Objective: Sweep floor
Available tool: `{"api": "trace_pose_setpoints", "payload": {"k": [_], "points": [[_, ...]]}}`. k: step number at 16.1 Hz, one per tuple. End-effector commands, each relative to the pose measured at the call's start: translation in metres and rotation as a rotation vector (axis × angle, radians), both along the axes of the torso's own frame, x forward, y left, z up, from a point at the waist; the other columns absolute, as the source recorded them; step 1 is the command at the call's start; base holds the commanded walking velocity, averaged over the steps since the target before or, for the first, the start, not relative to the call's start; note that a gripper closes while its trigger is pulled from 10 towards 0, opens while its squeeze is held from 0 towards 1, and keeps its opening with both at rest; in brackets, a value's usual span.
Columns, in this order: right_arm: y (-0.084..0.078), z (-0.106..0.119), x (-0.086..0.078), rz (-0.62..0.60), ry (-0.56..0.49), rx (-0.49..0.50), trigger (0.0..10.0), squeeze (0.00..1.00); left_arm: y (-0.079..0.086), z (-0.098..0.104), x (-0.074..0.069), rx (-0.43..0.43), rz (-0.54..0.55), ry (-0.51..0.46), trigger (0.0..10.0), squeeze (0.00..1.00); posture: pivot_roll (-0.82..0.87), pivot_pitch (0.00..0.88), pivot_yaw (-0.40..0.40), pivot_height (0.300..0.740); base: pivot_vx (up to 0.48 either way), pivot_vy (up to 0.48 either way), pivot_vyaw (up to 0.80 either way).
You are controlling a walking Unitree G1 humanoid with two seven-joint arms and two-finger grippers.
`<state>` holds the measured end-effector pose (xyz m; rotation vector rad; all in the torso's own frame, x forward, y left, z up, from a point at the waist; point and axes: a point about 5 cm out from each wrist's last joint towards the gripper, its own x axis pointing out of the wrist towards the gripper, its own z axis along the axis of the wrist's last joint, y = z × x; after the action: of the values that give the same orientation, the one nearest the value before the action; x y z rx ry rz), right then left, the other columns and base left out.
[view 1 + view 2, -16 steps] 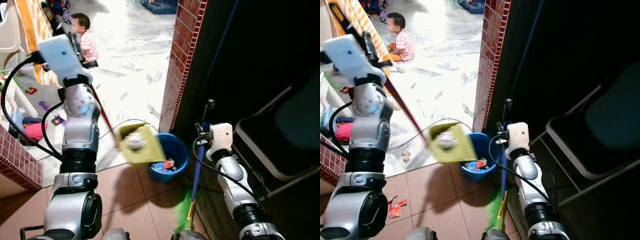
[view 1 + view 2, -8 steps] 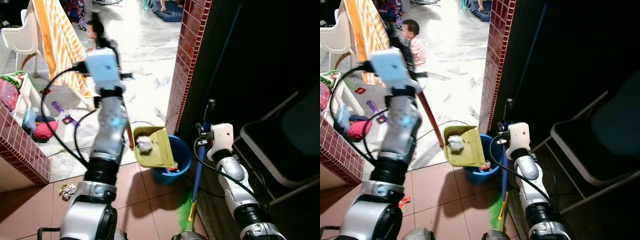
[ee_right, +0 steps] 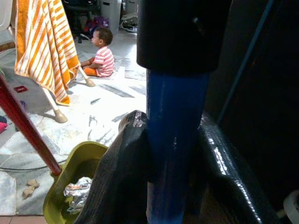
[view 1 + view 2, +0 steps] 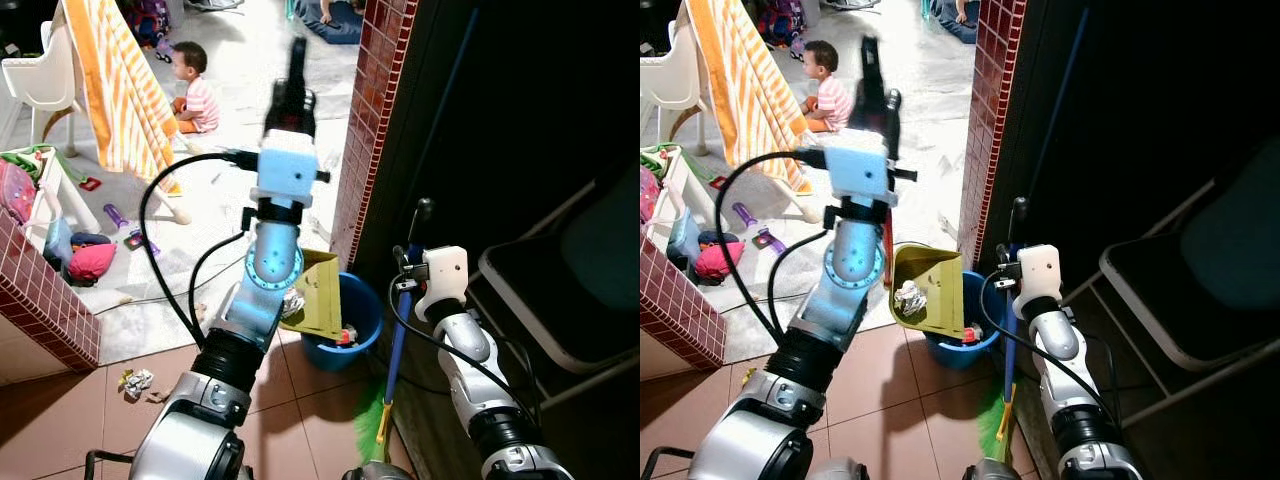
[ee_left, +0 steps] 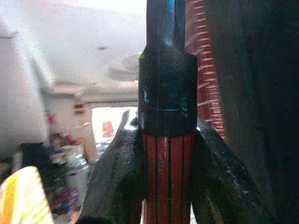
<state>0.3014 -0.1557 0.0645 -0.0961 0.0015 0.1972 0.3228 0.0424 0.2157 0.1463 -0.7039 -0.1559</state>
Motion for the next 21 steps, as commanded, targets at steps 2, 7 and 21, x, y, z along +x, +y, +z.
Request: {"api": "trace_pose_setpoints", "payload": {"k": [2, 7, 21], "points": [[-0.005, 0.010, 0.004, -0.013, -0.050, -0.004, 10.0, 0.00, -0.035, -0.019, -0.011, 0.179, -0.274, 0.053, 10.0, 0.00, -0.05, 0.000, -0.039, 0.740, 0.000, 0.000, 0.00], [-0.004, 0.012, 0.004, -0.012, -0.064, -0.003, 10.0, 0.00, -0.052, -0.051, -0.029, 0.306, -0.467, 0.106, 10.0, 0.00, -0.06, 0.000, -0.038, 0.740, 0.000, 0.000, 0.00], [-0.005, 0.014, 0.008, -0.009, -0.071, -0.010, 10.0, 0.00, 0.002, 0.005, -0.015, 0.182, -0.304, 0.009, 10.0, 0.00, -0.05, 0.000, -0.048, 0.740, 0.000, 0.000, 0.00]]}}
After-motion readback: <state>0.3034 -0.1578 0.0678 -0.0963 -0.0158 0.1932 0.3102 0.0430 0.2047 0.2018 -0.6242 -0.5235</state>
